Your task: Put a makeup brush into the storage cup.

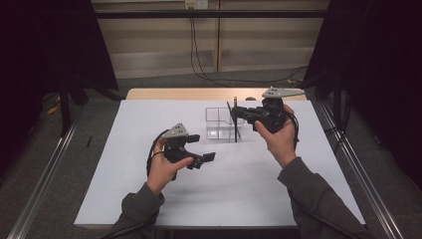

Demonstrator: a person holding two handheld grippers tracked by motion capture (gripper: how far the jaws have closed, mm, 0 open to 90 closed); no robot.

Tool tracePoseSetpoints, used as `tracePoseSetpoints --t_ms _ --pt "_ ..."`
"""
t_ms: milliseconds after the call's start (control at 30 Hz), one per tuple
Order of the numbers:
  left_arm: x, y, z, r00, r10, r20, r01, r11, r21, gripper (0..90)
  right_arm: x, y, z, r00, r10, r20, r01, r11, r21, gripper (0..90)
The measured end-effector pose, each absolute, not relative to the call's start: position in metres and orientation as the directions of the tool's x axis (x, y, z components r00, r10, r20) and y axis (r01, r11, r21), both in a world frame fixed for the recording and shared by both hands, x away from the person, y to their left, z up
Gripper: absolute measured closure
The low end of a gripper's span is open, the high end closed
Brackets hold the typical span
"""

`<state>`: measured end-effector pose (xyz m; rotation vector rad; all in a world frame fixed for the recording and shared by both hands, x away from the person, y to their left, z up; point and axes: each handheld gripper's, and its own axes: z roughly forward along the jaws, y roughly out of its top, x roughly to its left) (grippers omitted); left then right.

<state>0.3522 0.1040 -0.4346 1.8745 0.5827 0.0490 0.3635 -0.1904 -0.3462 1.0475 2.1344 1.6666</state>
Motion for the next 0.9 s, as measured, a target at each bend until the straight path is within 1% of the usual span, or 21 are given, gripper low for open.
tracePoseSetpoints --t_ms 67,267,467,900 --pt "0.352 0.105 -0.435 0.889 0.402 -0.222 0.350 -0.282 0.893 0.0 0.364 -0.191 -0.346 -0.716 0.658 0.234 0.384 0.092 0.919 84.7" --pt "0.351 0.105 -0.434 0.891 0.395 -0.226 0.344 -0.258 0.903 0.0 0.366 -0.192 -0.344 -0.711 0.664 0.231 0.380 0.087 0.921 84.7" --pt "0.350 0.106 -0.434 0.899 0.382 -0.214 0.328 -0.266 0.906 0.0 0.368 -0.192 -0.343 -0.709 0.668 0.225 0.376 0.088 0.922 84.7" --pt "0.349 0.108 -0.433 0.898 0.388 -0.209 0.322 -0.255 0.912 0.0 0.374 -0.192 -0.340 -0.701 0.679 0.216 0.368 0.086 0.926 84.7"
